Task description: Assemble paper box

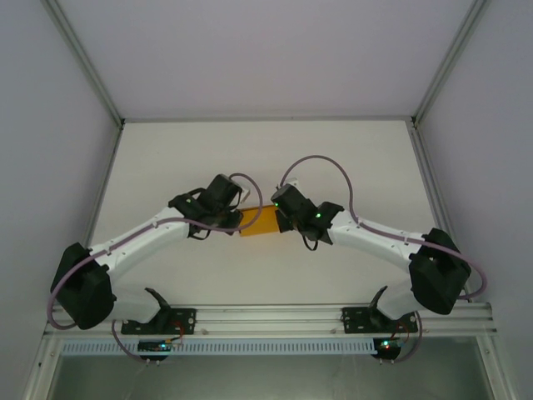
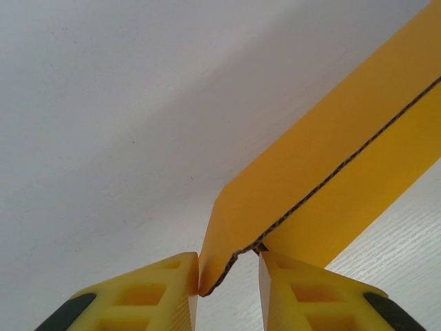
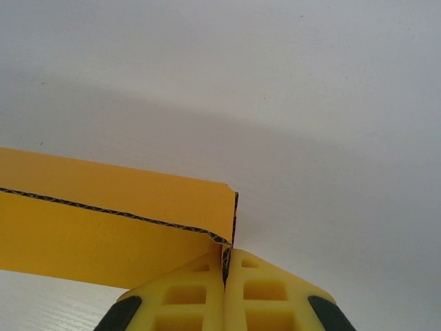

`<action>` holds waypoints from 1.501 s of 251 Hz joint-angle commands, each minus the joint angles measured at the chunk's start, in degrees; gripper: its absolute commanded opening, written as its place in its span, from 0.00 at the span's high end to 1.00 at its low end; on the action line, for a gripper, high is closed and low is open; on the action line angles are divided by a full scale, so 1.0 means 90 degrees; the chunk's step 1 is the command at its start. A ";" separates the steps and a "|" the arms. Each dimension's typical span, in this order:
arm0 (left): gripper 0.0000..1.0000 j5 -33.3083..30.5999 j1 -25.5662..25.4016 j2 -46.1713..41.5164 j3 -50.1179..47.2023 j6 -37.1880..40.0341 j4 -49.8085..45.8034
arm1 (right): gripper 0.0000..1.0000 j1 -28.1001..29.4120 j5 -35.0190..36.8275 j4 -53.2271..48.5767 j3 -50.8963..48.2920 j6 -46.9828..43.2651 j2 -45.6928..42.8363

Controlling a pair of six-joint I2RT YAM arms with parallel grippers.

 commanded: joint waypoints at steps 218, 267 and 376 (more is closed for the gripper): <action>1.00 0.0475 0.0104 0.0132 0.0496 -0.1078 -0.0295 | 1.00 0.0109 0.0100 -0.0417 0.0074 -0.0167 0.0212; 1.00 0.1688 0.0667 0.0066 0.0691 -0.1734 -0.0838 | 1.00 0.0267 0.0423 -0.0562 0.0127 -0.0157 0.0484; 1.00 0.4224 0.1906 0.0182 0.0639 -0.2546 -0.0807 | 1.00 0.0506 0.0676 -0.0641 0.0162 -0.0124 0.0743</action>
